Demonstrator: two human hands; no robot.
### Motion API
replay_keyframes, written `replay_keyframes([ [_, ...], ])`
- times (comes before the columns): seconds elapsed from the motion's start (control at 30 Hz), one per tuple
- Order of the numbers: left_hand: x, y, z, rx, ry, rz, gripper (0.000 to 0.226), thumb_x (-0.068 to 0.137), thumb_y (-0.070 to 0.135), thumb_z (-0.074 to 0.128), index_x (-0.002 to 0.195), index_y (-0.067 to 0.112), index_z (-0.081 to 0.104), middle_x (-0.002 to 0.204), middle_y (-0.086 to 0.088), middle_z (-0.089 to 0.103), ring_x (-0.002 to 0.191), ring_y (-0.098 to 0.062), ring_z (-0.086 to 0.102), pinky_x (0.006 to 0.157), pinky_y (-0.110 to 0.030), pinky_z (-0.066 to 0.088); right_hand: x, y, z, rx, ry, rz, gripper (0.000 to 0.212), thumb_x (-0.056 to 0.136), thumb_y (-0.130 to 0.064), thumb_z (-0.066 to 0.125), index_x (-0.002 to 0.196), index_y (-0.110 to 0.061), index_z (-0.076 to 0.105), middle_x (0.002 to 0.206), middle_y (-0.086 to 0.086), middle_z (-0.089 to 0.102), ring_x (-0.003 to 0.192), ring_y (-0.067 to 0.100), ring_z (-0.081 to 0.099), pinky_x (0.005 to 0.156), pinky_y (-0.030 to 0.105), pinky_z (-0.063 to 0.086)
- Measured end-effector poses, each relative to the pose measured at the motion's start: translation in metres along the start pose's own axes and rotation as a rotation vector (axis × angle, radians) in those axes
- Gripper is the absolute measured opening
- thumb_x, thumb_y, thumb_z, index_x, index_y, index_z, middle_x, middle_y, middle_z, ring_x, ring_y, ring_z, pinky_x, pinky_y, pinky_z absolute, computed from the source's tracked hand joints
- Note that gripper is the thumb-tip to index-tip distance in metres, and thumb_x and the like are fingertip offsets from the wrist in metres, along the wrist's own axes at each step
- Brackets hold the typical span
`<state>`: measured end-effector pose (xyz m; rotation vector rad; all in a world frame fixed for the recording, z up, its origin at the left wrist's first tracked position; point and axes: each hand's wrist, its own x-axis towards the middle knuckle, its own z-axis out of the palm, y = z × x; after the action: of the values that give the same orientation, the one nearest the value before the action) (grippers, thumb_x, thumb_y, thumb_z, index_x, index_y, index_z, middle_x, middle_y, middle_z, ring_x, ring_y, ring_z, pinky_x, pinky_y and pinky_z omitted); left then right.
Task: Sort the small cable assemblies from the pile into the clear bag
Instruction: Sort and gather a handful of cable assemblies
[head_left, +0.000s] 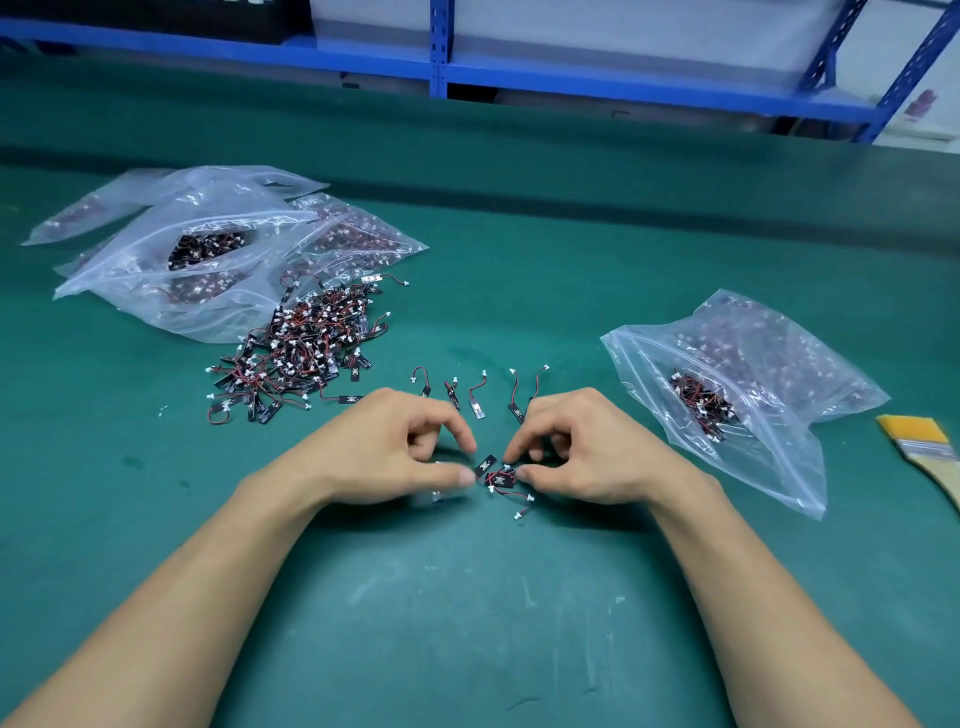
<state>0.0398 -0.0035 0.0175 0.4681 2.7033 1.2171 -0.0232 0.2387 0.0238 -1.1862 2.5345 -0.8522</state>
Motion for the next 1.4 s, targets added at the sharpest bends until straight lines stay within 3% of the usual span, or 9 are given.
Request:
replay_keyframes([
  [0.23,-0.001,-0.005,-0.01,0.202,-0.043,-0.062,0.027,0.066,0.054,0.086,0.081,0.037,0.071,0.049,0.008,0.037,0.05,-0.009,0.033,0.052,-0.029,0.023,0.001,0.001,0.001,0.013,-0.013,0.032,0.009,0.076,-0.023,0.08,0.081,-0.03,0.078,0.066,-0.01,0.058,0.062,0.009,0.053,0.06,0.018,0.039],
  [0.4,0.002,-0.01,-0.013,0.183,0.031,-0.08,0.025,0.069,0.052,0.085,0.09,0.044,0.072,0.054,0.005,0.046,0.053,-0.012,0.038,0.057,-0.03,0.04,0.001,0.001,0.002,0.027,-0.014,0.044,0.007,0.076,-0.022,0.08,0.078,-0.028,0.076,0.067,-0.01,0.06,0.063,0.009,0.053,0.06,0.018,0.039],
  [0.5,0.0,-0.009,-0.013,0.145,0.092,0.0,0.035,0.069,0.058,0.082,0.099,0.044,0.071,0.052,0.006,0.033,0.052,-0.01,0.031,0.054,-0.027,0.026,0.001,0.001,0.002,0.024,-0.015,0.048,0.008,0.076,-0.022,0.079,0.078,-0.028,0.076,0.067,-0.011,0.06,0.063,0.009,0.053,0.06,0.018,0.038],
  [0.6,0.0,-0.001,-0.005,0.151,0.202,0.052,0.028,0.076,0.061,0.069,0.096,0.042,0.072,0.05,0.005,0.032,0.05,-0.01,0.031,0.054,-0.028,0.03,0.001,0.0,0.002,0.03,-0.014,0.046,0.008,0.076,-0.021,0.079,0.079,-0.028,0.076,0.067,-0.011,0.059,0.063,0.009,0.054,0.059,0.018,0.039],
  [0.73,0.005,0.01,0.008,0.461,0.224,0.059,0.03,0.081,0.064,0.053,0.098,0.048,0.071,0.052,0.01,0.047,0.06,-0.006,0.047,0.058,-0.029,0.042,0.001,-0.001,0.002,0.035,-0.011,0.03,0.009,0.076,-0.019,0.078,0.079,-0.027,0.076,0.067,-0.011,0.059,0.063,0.009,0.054,0.06,0.018,0.04],
  [0.87,0.011,0.013,0.014,0.629,0.177,0.061,0.03,0.085,0.07,0.054,0.107,0.053,0.065,0.06,0.015,0.048,0.079,-0.01,0.06,0.059,-0.028,0.034,0.001,-0.001,0.002,0.029,-0.005,0.015,0.008,0.076,-0.019,0.078,0.078,-0.026,0.076,0.066,-0.011,0.058,0.062,0.008,0.053,0.06,0.016,0.039],
  [1.03,0.011,0.016,0.014,0.556,0.093,0.096,0.024,0.089,0.058,0.058,0.112,0.057,0.062,0.062,0.015,0.049,0.071,-0.007,0.053,0.06,-0.028,0.037,0.001,-0.001,0.003,0.034,-0.006,0.022,0.009,0.075,-0.019,0.077,0.078,-0.028,0.077,0.064,-0.011,0.058,0.061,0.009,0.053,0.059,0.017,0.04],
  [1.2,0.01,0.013,0.013,0.392,0.091,0.08,0.008,0.087,0.045,0.069,0.091,0.038,0.069,0.059,0.018,0.051,0.057,-0.005,0.045,0.055,-0.026,0.028,0.0,-0.001,0.003,0.028,-0.009,0.05,0.009,0.075,-0.019,0.077,0.077,-0.028,0.077,0.065,-0.009,0.06,0.061,0.008,0.053,0.058,0.019,0.041],
  [1.4,0.005,0.008,0.005,0.117,0.181,0.086,0.013,0.087,0.03,0.076,0.076,0.028,0.068,0.048,0.004,0.029,0.05,-0.011,0.025,0.052,-0.027,0.027,-0.001,-0.001,0.003,0.057,0.008,0.073,0.01,0.073,-0.017,0.073,0.071,-0.026,0.072,0.064,-0.007,0.06,0.058,0.007,0.052,0.057,0.014,0.038],
])
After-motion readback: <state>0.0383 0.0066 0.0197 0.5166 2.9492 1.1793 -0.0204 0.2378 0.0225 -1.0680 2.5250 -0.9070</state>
